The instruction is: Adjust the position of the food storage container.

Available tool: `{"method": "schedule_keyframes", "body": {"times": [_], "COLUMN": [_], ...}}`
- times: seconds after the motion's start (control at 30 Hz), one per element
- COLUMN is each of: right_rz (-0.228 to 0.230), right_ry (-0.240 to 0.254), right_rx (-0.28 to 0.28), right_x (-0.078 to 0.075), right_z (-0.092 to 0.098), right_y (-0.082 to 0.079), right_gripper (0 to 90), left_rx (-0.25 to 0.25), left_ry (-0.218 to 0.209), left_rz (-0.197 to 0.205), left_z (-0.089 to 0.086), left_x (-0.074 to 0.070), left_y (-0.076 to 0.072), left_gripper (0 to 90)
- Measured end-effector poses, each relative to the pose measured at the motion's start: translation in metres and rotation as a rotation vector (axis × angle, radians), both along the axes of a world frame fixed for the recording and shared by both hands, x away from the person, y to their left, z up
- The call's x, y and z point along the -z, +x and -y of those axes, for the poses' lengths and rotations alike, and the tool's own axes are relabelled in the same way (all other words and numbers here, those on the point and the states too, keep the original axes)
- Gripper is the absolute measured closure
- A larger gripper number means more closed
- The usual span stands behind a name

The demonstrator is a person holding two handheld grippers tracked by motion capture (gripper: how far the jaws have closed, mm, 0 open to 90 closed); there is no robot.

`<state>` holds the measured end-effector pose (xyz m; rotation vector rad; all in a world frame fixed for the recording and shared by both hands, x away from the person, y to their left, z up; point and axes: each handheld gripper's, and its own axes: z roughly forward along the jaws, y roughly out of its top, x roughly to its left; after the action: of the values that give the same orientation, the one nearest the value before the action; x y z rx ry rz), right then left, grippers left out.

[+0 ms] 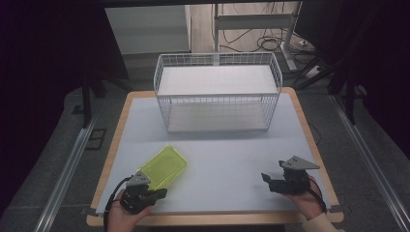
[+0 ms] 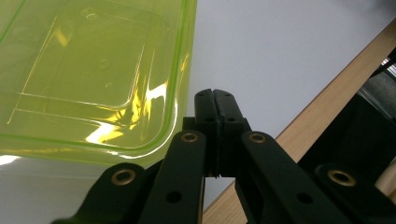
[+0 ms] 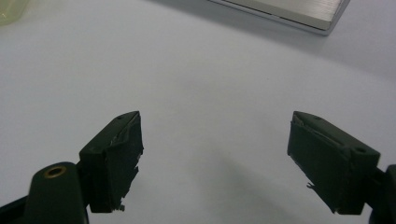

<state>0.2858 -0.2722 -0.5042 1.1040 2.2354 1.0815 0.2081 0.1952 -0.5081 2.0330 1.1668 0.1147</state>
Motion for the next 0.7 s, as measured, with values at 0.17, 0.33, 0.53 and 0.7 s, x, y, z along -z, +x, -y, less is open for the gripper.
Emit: {"method": "schedule_keyframes", "body": {"times": [0.17, 0.33, 0.53, 0.7], "right_rz": [0.001, -0.001, -0.001, -0.002], "right_ry": [-0.002, -0.003, -0.006, -0.006], "right_rx": [-0.002, -0.002, -0.002, -0.003], "right_x": [0.0, 0.001, 0.001, 0.001], "right_z": [0.0, 0.0, 0.0, -0.001], "right_y": [0.0, 0.0, 0.0, 0.001], "right_gripper": [18.2, 18.1, 18.1, 18.2], "left_rx": [-0.014, -0.035, -0.06, -0.079], "left_ry": [0.018, 0.028, 0.04, 0.045], "left_rz": [0.003, 0.004, 0.011, 0.01], "left_z": [-0.005, -0.011, -0.019, -0.024], "left_x": [-0.001, -0.001, 0.0, 0.0], "left_y": [0.001, 0.003, 0.006, 0.01], "left_gripper": [90.0, 90.0, 90.0, 90.0]}}
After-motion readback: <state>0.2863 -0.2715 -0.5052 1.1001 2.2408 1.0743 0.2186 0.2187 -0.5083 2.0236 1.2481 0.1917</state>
